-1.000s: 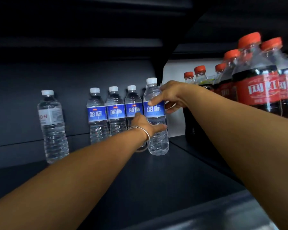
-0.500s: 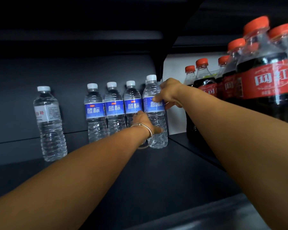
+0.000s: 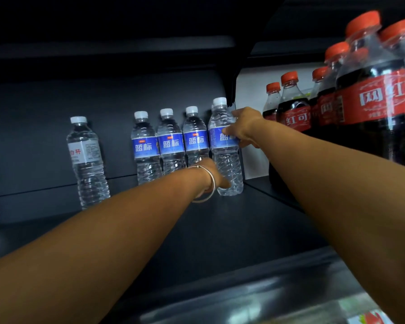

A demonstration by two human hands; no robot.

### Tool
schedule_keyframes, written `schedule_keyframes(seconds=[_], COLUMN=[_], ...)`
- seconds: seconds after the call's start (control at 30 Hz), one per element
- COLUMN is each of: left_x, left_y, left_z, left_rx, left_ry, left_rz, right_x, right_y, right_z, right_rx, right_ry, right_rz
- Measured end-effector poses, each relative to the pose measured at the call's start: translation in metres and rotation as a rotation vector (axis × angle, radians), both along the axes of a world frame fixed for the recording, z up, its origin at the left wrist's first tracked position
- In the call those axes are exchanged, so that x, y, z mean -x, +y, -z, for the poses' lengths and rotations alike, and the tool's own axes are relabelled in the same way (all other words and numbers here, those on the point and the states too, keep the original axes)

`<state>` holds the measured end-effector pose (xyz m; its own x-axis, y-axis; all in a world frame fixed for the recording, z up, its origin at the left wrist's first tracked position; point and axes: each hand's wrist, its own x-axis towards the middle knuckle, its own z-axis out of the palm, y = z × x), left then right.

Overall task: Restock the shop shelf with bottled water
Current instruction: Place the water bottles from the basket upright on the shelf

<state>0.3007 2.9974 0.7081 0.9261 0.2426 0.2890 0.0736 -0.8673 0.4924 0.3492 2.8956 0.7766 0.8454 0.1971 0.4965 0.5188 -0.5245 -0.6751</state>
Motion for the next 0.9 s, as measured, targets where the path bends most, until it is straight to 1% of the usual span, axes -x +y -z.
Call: schedule_keyframes(seconds=[0.17, 0.33, 0.4, 0.5, 0.6, 0.7, 0.77, 0.9], left_x=[0.019, 0.048, 0.064, 0.097, 0.140, 0.183, 0.212, 0.268], left_y=[0.002, -0.002, -0.006, -0.012, -0.022, -0.032, -0.039, -0.054], left_z=[-0.001, -0.005, -0.008, -0.011, -0.008, 0.007, 0.023, 0.074], left_rx=[-0.023, 0.016, 0.017, -0.016, -0.076, -0.125, -0.140, -0.176], left_ry=[-0.011, -0.016, -0.040, -0.067, -0.109, -0.214, -0.264, -0.318], left_rz=[0.010, 0.056, 0.086, 0.114, 0.161, 0.203, 0.275, 0.409], right_x=[0.012, 0.042, 0.064, 0.111, 0.165, 0.215, 0.250, 0.316], right_y=[0.002, -0.003, -0.011, -0.026, -0.044, -0.060, -0.069, -0.082], right_z=[0.005, 0.010, 0.014, 0.020, 0.032, 0.055, 0.076, 0.134], right_rx=[0.024, 0.211, 0.296, 0.446, 0.510, 0.534, 0.541, 0.624], right_ry=[-0.022, -0.064, -0.076, -0.152, -0.204, -0.199, -0.202, -0.231], right_rz=[0.085, 0.178, 0.196, 0.242, 0.278, 0.314, 0.346, 0.401])
